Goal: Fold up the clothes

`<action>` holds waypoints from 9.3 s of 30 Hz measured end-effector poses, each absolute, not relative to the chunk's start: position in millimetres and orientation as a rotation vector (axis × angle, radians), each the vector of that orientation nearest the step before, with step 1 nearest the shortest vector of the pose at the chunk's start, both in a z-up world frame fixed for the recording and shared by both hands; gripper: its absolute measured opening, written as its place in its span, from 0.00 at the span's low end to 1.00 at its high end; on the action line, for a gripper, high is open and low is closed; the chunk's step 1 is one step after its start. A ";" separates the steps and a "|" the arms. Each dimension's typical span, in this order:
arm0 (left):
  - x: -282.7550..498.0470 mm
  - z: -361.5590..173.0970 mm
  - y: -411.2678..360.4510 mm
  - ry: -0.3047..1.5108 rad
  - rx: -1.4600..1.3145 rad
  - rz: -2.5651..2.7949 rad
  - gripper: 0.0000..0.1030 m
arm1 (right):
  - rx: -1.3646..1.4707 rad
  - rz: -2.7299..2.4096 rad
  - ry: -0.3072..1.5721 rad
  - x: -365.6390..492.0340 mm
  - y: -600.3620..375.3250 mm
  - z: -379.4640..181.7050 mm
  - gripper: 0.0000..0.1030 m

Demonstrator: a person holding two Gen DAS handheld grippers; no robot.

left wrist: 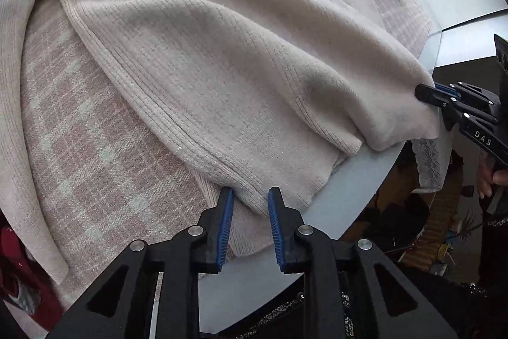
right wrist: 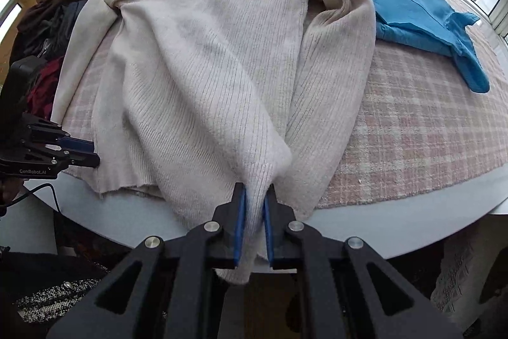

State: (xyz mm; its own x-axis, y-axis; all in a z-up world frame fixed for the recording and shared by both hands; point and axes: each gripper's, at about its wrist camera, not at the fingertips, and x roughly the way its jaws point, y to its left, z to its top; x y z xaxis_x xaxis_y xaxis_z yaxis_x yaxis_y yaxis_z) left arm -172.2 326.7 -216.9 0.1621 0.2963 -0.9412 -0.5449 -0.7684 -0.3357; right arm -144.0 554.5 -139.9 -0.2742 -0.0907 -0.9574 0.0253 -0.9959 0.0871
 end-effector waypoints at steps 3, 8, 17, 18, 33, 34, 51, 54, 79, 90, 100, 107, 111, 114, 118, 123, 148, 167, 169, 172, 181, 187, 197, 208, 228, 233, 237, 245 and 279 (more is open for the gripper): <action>-171.5 -217.4 329.4 0.253 -1.811 1.683 0.21 | 1.842 -2.442 -0.094 -143.8 555.2 -140.8 0.10; -165.7 -214.6 334.1 0.332 -1.764 1.743 0.12 | 1.840 -2.428 -0.113 -145.6 556.9 -142.7 0.10; -171.4 -153.9 245.7 0.090 -1.715 1.809 0.05 | 1.818 -2.391 -0.131 -146.2 551.1 -134.4 0.10; -170.7 -145.2 228.9 0.071 -1.710 1.832 0.05 | 1.813 -2.386 -0.134 -146.1 549.7 -132.6 0.10; -181.6 -156.4 170.1 0.055 -1.793 1.858 0.05 | 1.866 -2.322 -0.422 -130.4 554.5 -168.7 0.36; -182.7 -155.6 172.5 0.068 -1.789 1.854 0.05 | 1.870 -2.315 -0.419 -130.0 550.0 -173.3 0.36; -182.3 -168.2 194.5 0.188 -1.773 1.768 0.05 | 2.054 -2.320 0.065 -141.4 526.1 -141.7 0.19; -197.2 -154.8 167.6 0.140 -1.742 1.886 0.14 | 2.026 -2.329 0.078 -144.4 525.6 -123.0 0.20; -386.4 -26.6 78.5 0.194 -1.501 2.547 0.03 | 1.449 -2.270 0.329 -422.9 396.7 -66.8 0.18; -416.6 -3.1 49.7 0.306 -1.593 2.552 0.03 | 1.512 -2.108 0.395 -604.3 316.3 -148.9 0.24; -391.9 -60.3 38.9 0.287 -1.813 2.429 0.03 | 1.354 -1.977 0.813 -647.0 282.8 -164.4 0.60; -395.9 -69.8 39.1 0.292 -1.847 2.397 0.03 | 1.401 -1.835 0.836 -642.0 272.5 -181.7 0.21; -395.2 -58.7 49.1 0.326 -1.798 2.400 0.03 | 1.348 -1.910 0.842 -634.3 276.1 -163.6 0.10; -390.9 -51.1 48.3 0.303 -1.757 2.410 0.03 | 1.236 -2.094 0.789 -635.0 288.9 -139.7 0.09; -399.3 -69.8 37.9 0.255 -1.852 2.372 0.03 | 1.366 -2.114 0.764 -651.1 289.5 -180.9 0.10; -401.3 -60.0 46.0 0.236 -1.819 2.348 0.03 | 1.312 -2.154 0.816 -640.2 285.5 -166.0 0.21; -340.0 -125.9 189.9 0.160 -1.690 2.192 0.17 | 1.505 -2.076 0.611 -569.7 324.1 -176.3 0.37; -376.0 -197.0 239.5 0.127 -1.772 2.167 0.05 | 1.499 -2.119 0.561 -563.7 350.4 -159.3 0.39; -375.5 -202.7 225.7 0.031 -1.792 2.162 0.05 | 1.499 -2.128 0.569 -563.6 352.1 -157.5 0.39; -379.9 -206.9 228.2 -0.009 -1.777 2.152 0.07 | 1.490 -2.151 0.613 -562.0 351.7 -154.2 0.39; -315.2 -164.4 199.4 -0.061 -1.775 2.089 0.10 | 1.499 -2.184 0.637 -559.1 359.3 -142.6 0.39; -198.6 -113.6 163.0 -0.133 -1.861 2.004 0.11 | 1.454 -2.142 0.408 -517.0 379.3 -93.3 0.39; -188.8 -198.2 186.3 -0.099 -1.886 1.979 0.28 | 1.476 -2.056 0.459 -501.4 353.1 -121.1 0.51; -178.3 -172.1 196.5 -0.124 -1.826 1.954 0.05 | 1.501 -2.024 0.595 -483.6 319.5 -183.5 0.51; -198.8 -195.7 196.9 -0.012 -1.851 2.018 0.08 | 1.402 -1.982 0.627 -429.7 293.9 -184.2 0.39; -228.5 -131.8 103.6 0.037 -1.758 2.404 0.28 | 1.393 -2.000 0.499 -439.9 314.4 -148.4 0.39; -271.9 -105.6 21.7 0.172 -1.721 2.734 0.50 | 1.404 -2.049 0.437 -457.3 326.8 -129.2 0.42; -337.1 -126.2 -11.2 0.330 -1.797 2.593 0.03 | 1.490 -2.040 0.251 -500.6 325.4 -144.7 0.08; -174.9 -127.5 230.6 0.331 -1.644 1.904 0.31 | 1.751 -1.865 -0.011 -525.6 369.2 -192.3 0.46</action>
